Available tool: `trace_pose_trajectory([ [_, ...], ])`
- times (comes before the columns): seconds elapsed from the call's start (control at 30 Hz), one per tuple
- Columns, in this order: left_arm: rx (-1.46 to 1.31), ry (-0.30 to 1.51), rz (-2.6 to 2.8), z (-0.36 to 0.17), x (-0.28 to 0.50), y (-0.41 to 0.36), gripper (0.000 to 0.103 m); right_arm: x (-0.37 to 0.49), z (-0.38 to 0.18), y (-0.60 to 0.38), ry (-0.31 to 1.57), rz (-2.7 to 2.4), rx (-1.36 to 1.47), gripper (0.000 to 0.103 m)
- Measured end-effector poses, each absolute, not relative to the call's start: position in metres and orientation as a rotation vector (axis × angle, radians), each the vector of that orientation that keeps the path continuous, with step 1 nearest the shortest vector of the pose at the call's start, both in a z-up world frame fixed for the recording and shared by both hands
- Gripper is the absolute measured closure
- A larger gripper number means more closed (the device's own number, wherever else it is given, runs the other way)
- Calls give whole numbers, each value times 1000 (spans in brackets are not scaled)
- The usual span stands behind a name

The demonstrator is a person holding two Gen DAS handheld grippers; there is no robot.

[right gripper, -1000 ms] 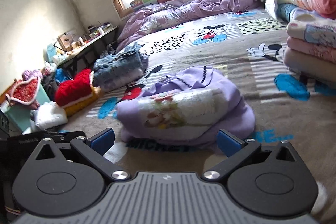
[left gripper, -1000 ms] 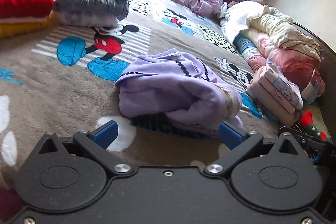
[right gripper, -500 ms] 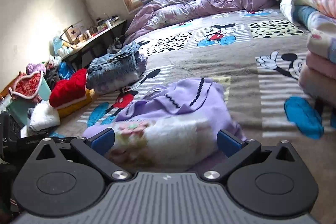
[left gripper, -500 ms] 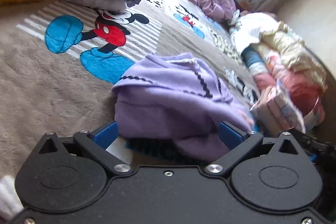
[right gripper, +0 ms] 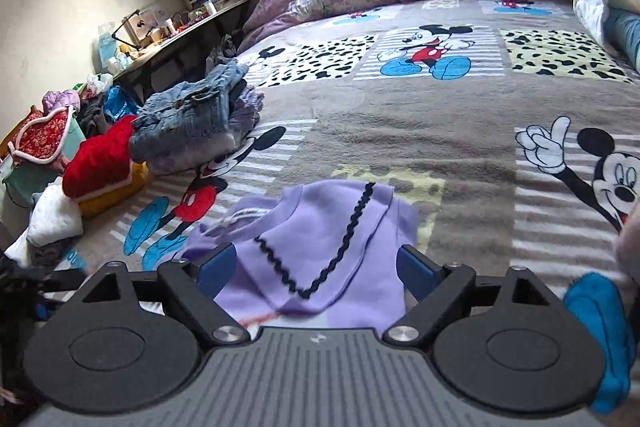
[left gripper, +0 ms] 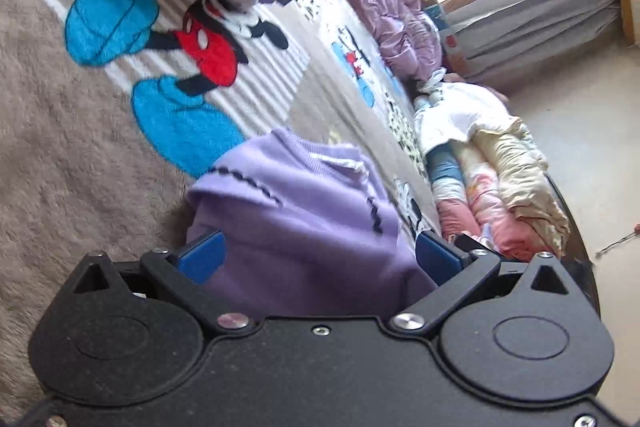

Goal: Fold clothes
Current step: 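Lower both grippers onto the lavender sweatshirt and grasp its edge, then lift the sweatshirt with both grippers, unfolding it in the air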

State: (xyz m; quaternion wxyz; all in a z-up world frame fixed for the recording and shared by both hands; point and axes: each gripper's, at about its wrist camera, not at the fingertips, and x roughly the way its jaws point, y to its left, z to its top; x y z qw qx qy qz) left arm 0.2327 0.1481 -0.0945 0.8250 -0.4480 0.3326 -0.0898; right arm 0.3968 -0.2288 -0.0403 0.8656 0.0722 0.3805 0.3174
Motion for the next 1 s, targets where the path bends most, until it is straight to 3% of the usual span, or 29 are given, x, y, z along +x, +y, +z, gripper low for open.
trace_pose_trajectory([
  [0.13,-954,717,-154,-99,241,160,1,431,-51,-215,841,696,122,17],
  [0.27,-961,737,-127,-109,253,167,1,458,-67,-201,881,708,89,26],
  [0.47,-938,769,-128,-127,274,167,2,479,-87,-188,934,741,74,26],
  [0.6,-907,785,-144,-134,287,161,15,492,-100,-180,969,762,64,30],
  [0.67,-880,788,-153,-136,290,156,22,497,-105,-176,982,774,46,45],
  [0.7,-858,784,-154,-137,290,153,30,498,-106,-175,986,779,31,47],
  [0.77,-819,777,-157,-137,290,149,43,497,-106,-176,982,795,32,71],
  [0.83,-791,766,-163,-136,288,146,53,494,-104,-177,971,815,40,83],
  [0.9,-758,744,-172,-132,286,144,68,486,-99,-179,933,817,31,87],
  [1.0,-706,706,-178,-121,280,140,76,467,-84,-191,870,803,62,89],
])
